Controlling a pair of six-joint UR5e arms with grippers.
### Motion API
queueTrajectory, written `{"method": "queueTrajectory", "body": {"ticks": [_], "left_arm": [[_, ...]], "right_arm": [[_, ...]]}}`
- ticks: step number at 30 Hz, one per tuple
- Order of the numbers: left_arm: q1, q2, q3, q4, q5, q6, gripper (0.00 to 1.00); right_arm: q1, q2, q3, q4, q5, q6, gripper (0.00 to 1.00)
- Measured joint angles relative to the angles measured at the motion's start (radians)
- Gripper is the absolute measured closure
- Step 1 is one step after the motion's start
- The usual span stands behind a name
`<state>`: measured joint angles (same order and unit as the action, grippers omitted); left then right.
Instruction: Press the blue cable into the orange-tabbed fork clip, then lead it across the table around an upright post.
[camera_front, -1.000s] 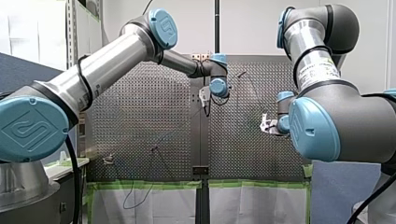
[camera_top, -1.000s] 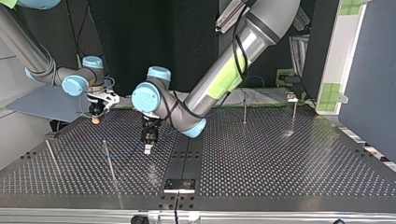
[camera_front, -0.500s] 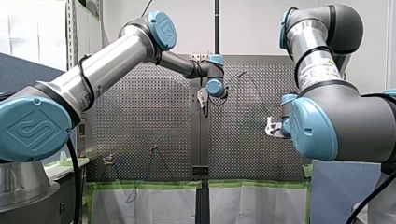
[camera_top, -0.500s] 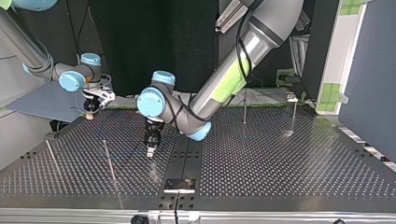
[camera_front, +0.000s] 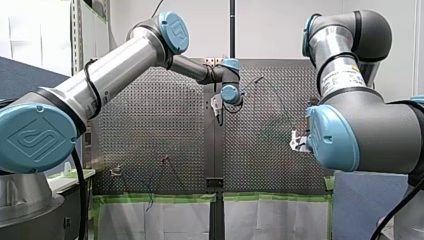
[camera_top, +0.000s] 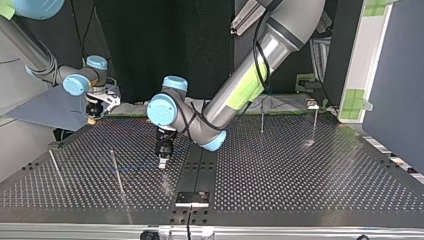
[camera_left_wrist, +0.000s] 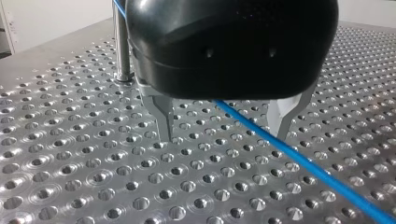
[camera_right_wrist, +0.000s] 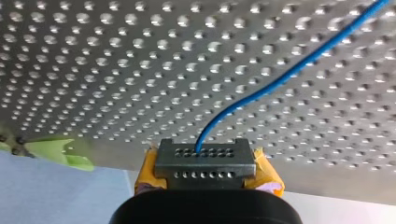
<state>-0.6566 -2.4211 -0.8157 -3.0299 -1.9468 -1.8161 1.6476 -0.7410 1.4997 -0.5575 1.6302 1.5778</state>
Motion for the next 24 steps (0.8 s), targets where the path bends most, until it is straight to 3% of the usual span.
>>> {"method": "queueTrajectory", "body": {"ticks": [14,24], "left_arm": [[0.002,0.0,0.0,-0.001,-0.002,0.0,0.0],[0.003,0.0,0.0,-0.005,-0.003,0.0,0.0]], "right_arm": [[-0.038,0.117,-0.001,-0.095,-0.004,0.005,1.0],[-0.056,0.189,-0.005,-0.135,-0.008,0.009,1.0]]}}
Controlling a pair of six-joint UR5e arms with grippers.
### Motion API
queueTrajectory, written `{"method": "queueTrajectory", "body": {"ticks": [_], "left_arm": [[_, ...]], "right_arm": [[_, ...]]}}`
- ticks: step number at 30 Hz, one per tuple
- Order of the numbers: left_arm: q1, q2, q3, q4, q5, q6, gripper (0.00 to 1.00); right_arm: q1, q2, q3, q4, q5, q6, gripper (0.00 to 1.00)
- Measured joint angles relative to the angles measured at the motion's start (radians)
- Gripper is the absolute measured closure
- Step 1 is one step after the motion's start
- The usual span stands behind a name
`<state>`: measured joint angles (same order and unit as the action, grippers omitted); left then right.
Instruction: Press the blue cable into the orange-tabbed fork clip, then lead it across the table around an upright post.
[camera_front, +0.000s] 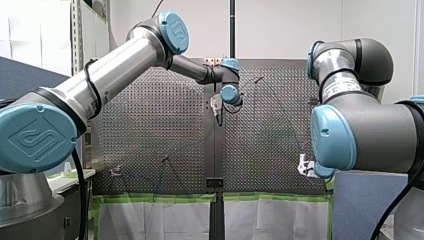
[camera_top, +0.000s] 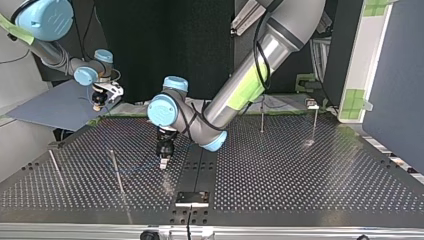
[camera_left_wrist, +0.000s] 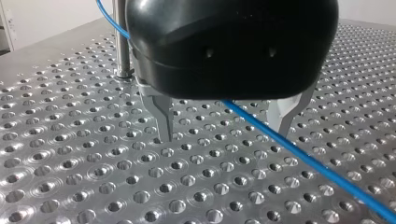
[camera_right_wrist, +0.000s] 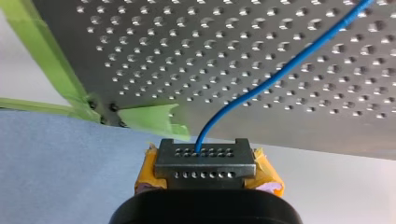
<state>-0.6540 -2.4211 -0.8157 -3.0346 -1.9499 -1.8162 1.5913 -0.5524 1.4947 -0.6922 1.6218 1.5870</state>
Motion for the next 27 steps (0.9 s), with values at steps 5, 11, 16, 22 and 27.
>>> {"method": "queueTrajectory", "body": {"ticks": [5,11,16,22,27], "left_arm": [[0.0,0.0,0.0,-0.002,0.0,0.0,0.0],[0.0,0.0,0.0,-0.004,-0.001,0.0,0.0],[0.001,0.0,0.0,-0.005,-0.002,0.0,0.0],[0.003,0.0,-0.001,-0.005,-0.002,0.0,0.0],[0.003,0.0,-0.001,-0.006,-0.002,0.0,0.0]], "right_arm": [[-0.004,0.021,-0.005,-0.012,-0.006,0.001,1.0],[-0.006,0.069,-0.028,-0.012,-0.016,0.001,1.0],[-0.008,0.108,-0.046,-0.009,-0.018,0.009,1.0],[-0.01,0.124,-0.054,-0.01,-0.019,0.016,1.0],[-0.011,0.125,-0.057,-0.01,-0.019,0.017,1.0]]}}
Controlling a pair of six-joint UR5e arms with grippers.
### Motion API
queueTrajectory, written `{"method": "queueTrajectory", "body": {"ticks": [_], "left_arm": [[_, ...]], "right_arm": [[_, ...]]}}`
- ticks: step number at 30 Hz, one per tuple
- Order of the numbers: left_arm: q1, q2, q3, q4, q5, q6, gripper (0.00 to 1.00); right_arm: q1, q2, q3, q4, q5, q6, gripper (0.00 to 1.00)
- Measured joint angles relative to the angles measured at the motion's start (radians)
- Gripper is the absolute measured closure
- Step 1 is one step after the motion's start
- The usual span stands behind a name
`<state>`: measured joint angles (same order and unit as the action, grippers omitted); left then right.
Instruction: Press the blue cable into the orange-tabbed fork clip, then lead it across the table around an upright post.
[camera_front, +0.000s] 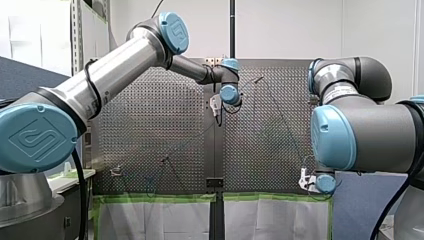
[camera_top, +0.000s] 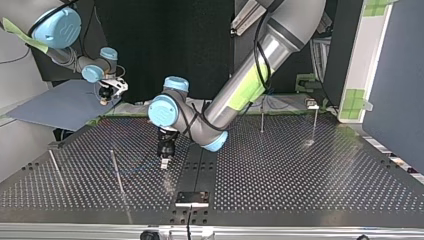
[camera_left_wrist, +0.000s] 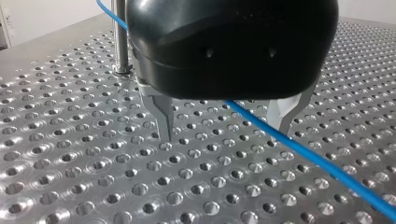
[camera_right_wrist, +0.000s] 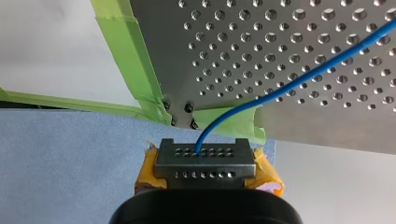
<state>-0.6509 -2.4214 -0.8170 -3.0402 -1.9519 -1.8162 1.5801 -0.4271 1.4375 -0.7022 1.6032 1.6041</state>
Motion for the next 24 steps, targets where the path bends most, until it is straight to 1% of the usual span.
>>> {"method": "queueTrajectory", "body": {"ticks": [6,9,13,16,24], "left_arm": [[0.0,0.0,-0.001,-0.006,-0.005,-0.004,0.0],[0.001,0.0,-0.001,-0.024,-0.022,-0.021,0.0],[-0.002,0.0,-0.001,-0.056,-0.042,-0.053,0.0],[-0.007,0.0,-0.001,-0.071,-0.046,-0.079,0.0],[-0.007,0.001,-0.002,-0.078,-0.048,-0.141,0.0]], "right_arm": [[0.0,0.001,-0.002,0.001,0.0,0.001,1.0],[-0.001,0.001,-0.002,0.002,0.0,0.001,1.0],[-0.001,0.001,-0.004,0.003,0.0,0.0,1.0],[-0.001,0.001,-0.007,0.006,0.002,0.0,1.0],[0.004,0.001,-0.01,0.015,0.003,0.004,1.0]]}}
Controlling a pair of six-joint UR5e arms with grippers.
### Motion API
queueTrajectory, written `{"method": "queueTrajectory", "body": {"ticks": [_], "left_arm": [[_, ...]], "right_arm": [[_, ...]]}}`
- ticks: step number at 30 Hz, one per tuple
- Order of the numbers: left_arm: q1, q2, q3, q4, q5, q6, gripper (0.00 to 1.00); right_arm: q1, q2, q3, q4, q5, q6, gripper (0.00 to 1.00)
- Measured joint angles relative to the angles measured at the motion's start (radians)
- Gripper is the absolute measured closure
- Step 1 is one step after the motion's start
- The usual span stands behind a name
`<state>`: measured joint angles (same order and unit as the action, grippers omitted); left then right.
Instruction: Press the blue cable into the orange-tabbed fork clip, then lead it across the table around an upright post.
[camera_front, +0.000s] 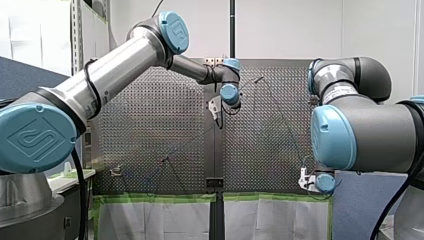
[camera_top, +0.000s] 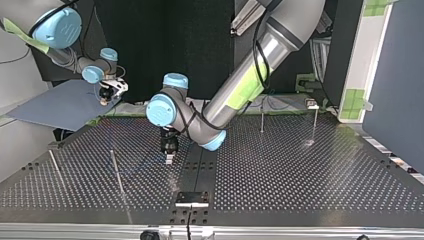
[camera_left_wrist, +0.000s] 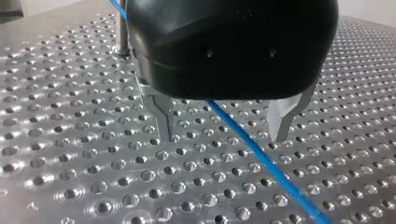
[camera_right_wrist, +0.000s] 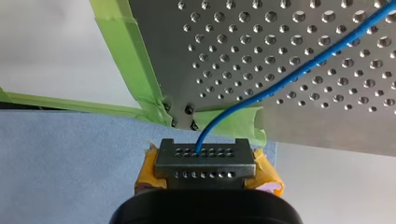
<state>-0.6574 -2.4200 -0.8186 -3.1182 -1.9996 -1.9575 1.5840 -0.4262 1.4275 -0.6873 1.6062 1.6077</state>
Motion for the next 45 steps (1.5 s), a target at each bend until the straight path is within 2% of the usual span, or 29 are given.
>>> {"method": "queueTrajectory", "body": {"ticks": [7,13,17,24,35,39,45], "left_arm": [[0.003,0.0,0.0,0.002,-0.034,-0.052,0.0],[0.009,0.0,-0.001,0.002,-0.079,-0.064,0.0],[0.014,0.0,0.0,0.002,-0.088,-0.069,0.0],[0.011,0.002,0.0,0.002,-0.081,-0.072,0.0],[0.001,0.025,-0.004,-0.005,-0.047,-0.073,0.0],[0.006,0.047,-0.023,0.005,-0.033,-0.076,0.0],[0.017,0.094,-0.07,0.049,0.012,-0.095,0.0]], "right_arm": [[0.003,0.0,-0.004,0.007,0.0,-0.002,1.0],[0.005,0.0,-0.005,0.007,0.001,-0.005,1.0],[0.006,0.0,-0.006,0.008,0.002,-0.006,1.0],[0.009,0.0,-0.007,0.008,0.003,-0.006,1.0],[0.01,0.0,-0.008,0.008,0.003,-0.005,1.0],[0.01,0.0,-0.008,0.007,0.003,-0.004,1.0],[0.01,0.0,-0.007,0.007,0.002,-0.005,1.0]]}}
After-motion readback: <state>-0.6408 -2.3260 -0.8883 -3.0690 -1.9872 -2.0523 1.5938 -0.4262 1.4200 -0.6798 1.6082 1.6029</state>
